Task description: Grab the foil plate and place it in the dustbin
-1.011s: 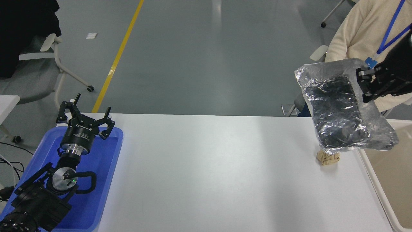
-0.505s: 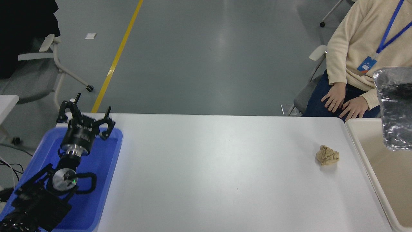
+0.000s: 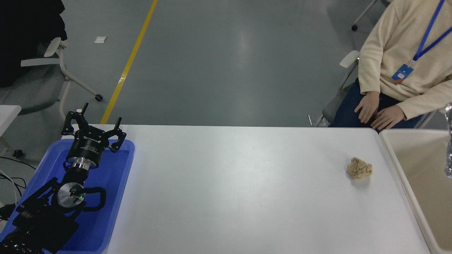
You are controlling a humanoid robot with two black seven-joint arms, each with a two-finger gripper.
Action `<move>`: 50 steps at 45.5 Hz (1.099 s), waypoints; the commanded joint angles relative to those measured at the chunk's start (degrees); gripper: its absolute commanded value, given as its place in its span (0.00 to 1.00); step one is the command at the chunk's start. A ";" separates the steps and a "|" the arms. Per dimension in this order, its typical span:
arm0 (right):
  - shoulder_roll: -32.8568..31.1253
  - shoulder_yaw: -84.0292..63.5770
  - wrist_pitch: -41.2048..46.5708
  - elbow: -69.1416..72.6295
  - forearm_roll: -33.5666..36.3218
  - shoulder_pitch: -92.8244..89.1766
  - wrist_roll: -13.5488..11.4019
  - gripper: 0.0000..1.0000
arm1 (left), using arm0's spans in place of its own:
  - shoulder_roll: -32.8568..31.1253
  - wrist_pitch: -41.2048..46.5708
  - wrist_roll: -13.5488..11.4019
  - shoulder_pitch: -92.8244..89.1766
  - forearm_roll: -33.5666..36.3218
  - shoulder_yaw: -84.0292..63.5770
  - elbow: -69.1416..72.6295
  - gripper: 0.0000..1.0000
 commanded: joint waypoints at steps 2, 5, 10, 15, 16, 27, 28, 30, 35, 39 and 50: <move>-1.30 12.50 -13.65 -2.81 -0.08 -17.38 0.03 0.00 | 0.00 0.00 -0.01 0.00 -0.01 0.00 -0.01 1.00; -0.25 14.52 -20.24 -2.81 -0.08 -20.46 0.03 0.00 | 0.00 0.00 -0.01 0.00 -0.01 -0.09 -0.01 1.00; 1.60 16.28 -29.65 -3.08 -0.08 -24.33 0.03 0.00 | 0.00 0.00 -0.01 0.00 -0.01 -0.09 -0.01 1.00; 1.95 17.86 -35.29 -3.25 0.36 -25.92 0.03 0.00 | 0.00 0.00 -0.01 0.00 -0.01 -0.09 -0.01 1.00; 2.04 18.22 -36.16 -3.34 0.44 -26.27 0.03 0.00 | 0.00 -0.09 -0.01 0.00 -0.01 -0.09 -0.01 1.00; 6.78 21.38 -43.47 -11.24 0.62 -31.63 -1.82 0.00 | 0.00 -0.18 -0.01 0.00 -0.01 -0.17 -0.01 1.00; 7.22 21.91 -43.55 -11.86 0.53 -32.16 -1.91 0.00 | 0.00 -0.18 -0.01 0.00 -0.01 -0.09 -0.01 1.00; 8.01 22.87 -43.56 -12.83 0.53 -33.03 -1.91 0.00 | 0.00 -0.18 -0.01 0.00 -0.01 -0.09 -0.01 1.00; 9.94 24.98 -43.64 -14.59 0.53 -34.62 -1.91 0.00 | 0.00 -0.18 -0.01 0.00 -0.01 -0.09 -0.01 1.00; 11.53 25.25 -44.08 -16.26 0.53 -35.76 -2.08 0.00 | 0.00 -0.18 -0.01 0.00 -0.01 -0.17 -0.01 1.00; 12.06 25.51 -50.14 -18.63 0.71 -36.82 -1.91 0.92 | 0.00 -0.18 -0.01 0.00 -0.01 -0.17 -0.01 1.00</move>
